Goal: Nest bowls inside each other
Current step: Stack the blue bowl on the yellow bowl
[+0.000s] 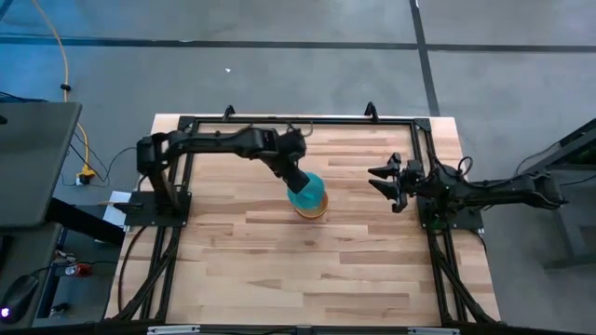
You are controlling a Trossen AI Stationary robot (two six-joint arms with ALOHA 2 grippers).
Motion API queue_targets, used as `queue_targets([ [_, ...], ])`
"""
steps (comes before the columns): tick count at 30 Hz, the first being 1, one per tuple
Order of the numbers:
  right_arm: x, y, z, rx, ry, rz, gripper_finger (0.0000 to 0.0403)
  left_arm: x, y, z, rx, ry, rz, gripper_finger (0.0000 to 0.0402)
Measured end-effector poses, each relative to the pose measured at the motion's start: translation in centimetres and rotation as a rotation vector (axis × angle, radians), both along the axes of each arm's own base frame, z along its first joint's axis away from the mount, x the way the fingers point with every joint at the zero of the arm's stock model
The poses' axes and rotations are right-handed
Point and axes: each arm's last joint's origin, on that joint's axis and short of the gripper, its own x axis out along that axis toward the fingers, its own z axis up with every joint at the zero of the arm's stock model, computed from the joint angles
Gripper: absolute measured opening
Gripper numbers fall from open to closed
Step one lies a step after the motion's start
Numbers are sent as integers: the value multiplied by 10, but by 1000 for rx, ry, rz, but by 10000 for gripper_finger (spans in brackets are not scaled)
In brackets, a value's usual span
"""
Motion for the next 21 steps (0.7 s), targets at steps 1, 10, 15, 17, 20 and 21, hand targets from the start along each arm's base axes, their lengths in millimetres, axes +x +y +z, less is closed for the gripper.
queue_targets([
  [1,0,0,-2,-8,1,-4,165,4,-1,-4,-11,17,-3,0],
  [10,0,-1,-8,-14,31,-27,165,37,-1,-8,-15,57,-50,0],
  [15,0,-1,-11,7,69,-22,165,48,2,-13,-8,94,-62,0],
  [17,1,-1,-12,16,80,-19,165,48,1,-17,-9,125,-74,0],
  [20,1,-1,-14,17,94,-17,165,48,-3,-24,-14,179,-85,0],
  [21,1,-1,-14,16,94,-18,165,47,-4,-25,-9,199,-87,0],
])
